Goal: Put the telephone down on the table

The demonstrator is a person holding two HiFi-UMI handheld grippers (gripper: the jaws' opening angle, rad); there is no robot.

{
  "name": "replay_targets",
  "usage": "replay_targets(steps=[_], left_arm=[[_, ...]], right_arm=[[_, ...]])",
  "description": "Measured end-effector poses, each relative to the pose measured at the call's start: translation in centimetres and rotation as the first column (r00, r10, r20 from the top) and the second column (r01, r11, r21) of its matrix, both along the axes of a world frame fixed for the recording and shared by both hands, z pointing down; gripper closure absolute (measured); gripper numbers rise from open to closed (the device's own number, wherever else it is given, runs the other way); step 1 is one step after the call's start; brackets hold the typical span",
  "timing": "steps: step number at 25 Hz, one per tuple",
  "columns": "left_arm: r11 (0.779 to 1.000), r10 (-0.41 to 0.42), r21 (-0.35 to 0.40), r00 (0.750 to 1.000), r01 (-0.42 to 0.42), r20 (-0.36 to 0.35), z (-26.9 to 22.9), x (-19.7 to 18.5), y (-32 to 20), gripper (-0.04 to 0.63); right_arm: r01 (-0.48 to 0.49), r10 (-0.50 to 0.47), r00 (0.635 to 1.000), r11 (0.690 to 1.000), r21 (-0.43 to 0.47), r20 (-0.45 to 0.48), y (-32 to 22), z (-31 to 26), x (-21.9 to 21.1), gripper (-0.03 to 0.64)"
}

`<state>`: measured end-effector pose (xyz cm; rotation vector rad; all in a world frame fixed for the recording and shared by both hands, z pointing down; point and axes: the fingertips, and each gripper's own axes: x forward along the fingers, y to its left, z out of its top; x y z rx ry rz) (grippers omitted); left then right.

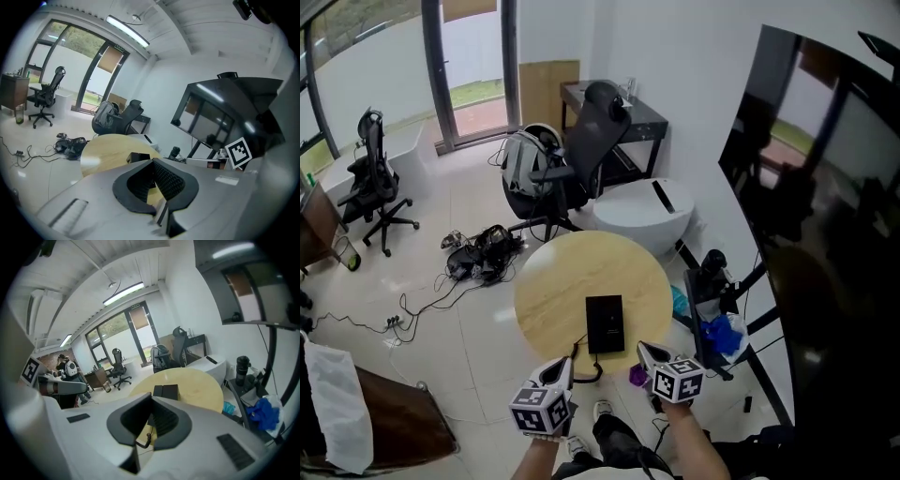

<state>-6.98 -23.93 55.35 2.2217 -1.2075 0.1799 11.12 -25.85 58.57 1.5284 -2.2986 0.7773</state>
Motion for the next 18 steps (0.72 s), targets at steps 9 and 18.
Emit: replay_targets(steps=[9,18], left_arm=[[0.998,0.004,0.069,0.999,-0.002,-0.032,-3.3,0.3,3.8,0.611],[0.994,-0.013,0.107,0.999,0.017,-0.032,-4.6,1.9,10.0,0.611]], right_arm=[[-0.012,0.005,0.997,0.997,0.077,0.082,5.9,-5.4,-1.8,0.607],[0.020,-0.040,0.989,0.990,0.136,0.139,12.9,-8.3,-1.9,0.609]])
